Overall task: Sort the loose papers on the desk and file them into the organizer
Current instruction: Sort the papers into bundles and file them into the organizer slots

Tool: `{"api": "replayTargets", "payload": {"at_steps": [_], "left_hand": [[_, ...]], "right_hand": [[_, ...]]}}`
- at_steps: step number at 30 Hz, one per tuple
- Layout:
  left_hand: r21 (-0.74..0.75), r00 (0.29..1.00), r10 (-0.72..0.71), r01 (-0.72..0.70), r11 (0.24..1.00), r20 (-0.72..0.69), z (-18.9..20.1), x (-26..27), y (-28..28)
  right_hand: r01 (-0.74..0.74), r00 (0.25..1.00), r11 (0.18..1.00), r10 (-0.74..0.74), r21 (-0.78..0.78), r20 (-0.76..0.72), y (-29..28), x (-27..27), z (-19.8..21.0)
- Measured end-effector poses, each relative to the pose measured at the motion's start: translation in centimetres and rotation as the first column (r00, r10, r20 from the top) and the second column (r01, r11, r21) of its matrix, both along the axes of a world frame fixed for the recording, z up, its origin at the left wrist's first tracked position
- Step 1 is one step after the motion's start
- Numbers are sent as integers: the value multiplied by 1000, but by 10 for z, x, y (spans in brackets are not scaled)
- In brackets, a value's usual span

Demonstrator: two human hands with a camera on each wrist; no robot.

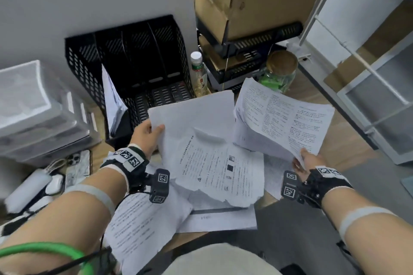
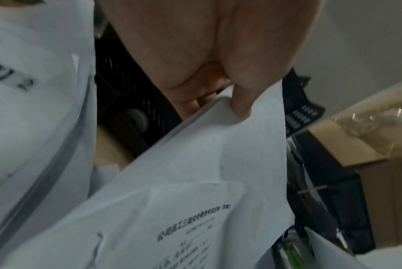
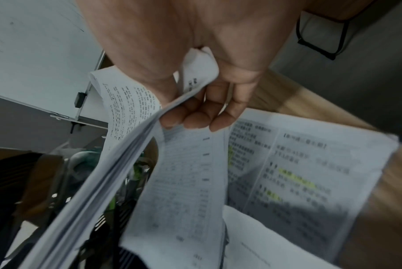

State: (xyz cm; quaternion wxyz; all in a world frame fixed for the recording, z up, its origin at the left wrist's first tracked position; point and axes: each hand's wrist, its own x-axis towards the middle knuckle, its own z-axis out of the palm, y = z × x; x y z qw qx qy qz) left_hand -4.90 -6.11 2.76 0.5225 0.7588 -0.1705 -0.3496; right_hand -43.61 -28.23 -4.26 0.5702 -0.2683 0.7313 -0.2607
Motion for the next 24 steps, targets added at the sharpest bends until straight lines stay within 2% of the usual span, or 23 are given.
{"api": "replayTargets", "payload": {"at_steps": [3, 6, 10, 13, 17, 20, 22, 24], "left_hand": [[-78, 998, 52, -54, 995, -30, 12, 20, 21], [-145, 992, 89, -101, 984, -87, 31, 26, 42], [-135, 994, 87, -96, 986, -73, 25, 37, 69], [-51, 1000, 11, -12, 999, -22, 14, 42, 90], [204, 992, -127, 124, 971, -1, -22, 54, 115], [350, 996, -82, 87, 933, -28, -45, 63, 122], [413, 993, -85, 41, 910, 88, -37, 59, 120], [449, 932, -127, -43, 893, 341, -22, 51, 115]], "right_hand": [[-8, 1000, 998, 10, -64, 21, 11, 14, 3], [-7, 999, 999, 9, -45, 43, 37, 34, 18], [-56, 998, 997, 54, -56, -40, 66, 44, 15], [-18, 1000, 998, 18, -61, -1, 89, 48, 11], [23, 1000, 1000, -23, -15, -8, 110, 42, 7], [15, 1000, 1000, -15, -22, -2, 122, 39, 11], [-17, 1000, 1000, 17, -24, -2, 129, 39, 14], [-69, 997, 997, 69, -35, -22, 136, 44, 20]]}}
